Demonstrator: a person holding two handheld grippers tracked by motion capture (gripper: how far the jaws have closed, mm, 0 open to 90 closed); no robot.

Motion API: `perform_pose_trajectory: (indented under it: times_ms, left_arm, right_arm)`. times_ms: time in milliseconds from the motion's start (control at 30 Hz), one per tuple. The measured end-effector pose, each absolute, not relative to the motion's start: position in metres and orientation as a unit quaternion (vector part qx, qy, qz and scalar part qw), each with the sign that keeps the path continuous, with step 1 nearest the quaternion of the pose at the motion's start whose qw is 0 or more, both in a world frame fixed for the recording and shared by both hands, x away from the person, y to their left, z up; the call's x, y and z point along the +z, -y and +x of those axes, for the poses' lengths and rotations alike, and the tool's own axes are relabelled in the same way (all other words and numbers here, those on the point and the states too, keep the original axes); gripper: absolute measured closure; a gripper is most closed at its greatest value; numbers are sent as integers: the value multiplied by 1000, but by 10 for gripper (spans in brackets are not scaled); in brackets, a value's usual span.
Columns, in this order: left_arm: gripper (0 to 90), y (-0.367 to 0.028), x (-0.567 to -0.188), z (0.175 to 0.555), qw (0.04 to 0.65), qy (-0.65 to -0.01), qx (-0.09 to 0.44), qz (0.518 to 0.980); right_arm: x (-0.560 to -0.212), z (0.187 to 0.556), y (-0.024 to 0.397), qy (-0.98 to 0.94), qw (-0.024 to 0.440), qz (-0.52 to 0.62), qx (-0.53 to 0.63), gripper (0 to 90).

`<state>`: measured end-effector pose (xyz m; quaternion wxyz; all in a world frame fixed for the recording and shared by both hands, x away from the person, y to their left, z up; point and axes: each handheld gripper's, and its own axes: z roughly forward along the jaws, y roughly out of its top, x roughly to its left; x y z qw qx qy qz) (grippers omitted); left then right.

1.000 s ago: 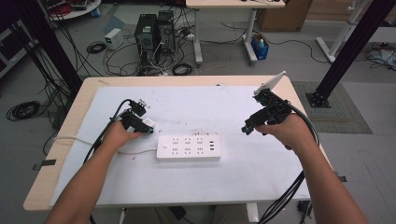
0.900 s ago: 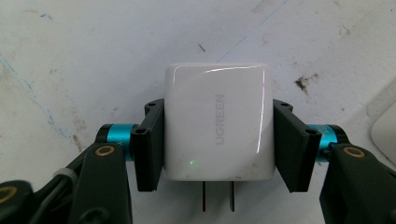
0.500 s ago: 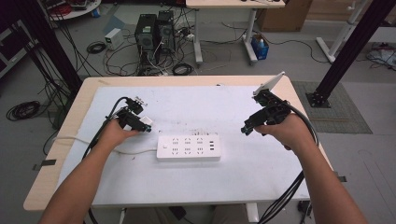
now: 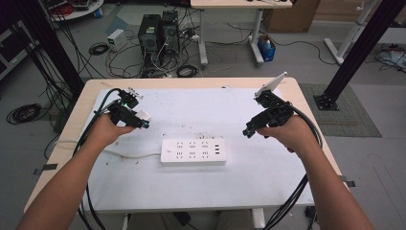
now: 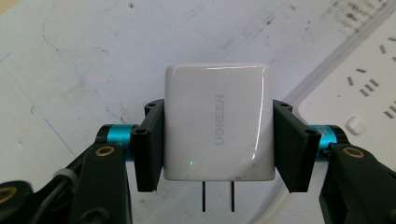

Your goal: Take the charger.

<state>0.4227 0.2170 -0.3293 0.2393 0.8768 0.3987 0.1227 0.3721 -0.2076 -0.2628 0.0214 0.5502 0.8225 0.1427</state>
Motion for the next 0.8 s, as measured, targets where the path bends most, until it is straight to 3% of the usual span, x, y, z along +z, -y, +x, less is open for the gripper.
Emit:
perform_pose_trajectory:
  times_ms: [500,800]
  left_arm:
    - [426,-213,-284,398,251,-386,137,877]
    - [426,-211,-277,391,255,-378,138,879]
  right_arm:
    - [-262,373,207,-821,17,551,150,128]
    - [-262,371,206,-822,16,547,155,127]
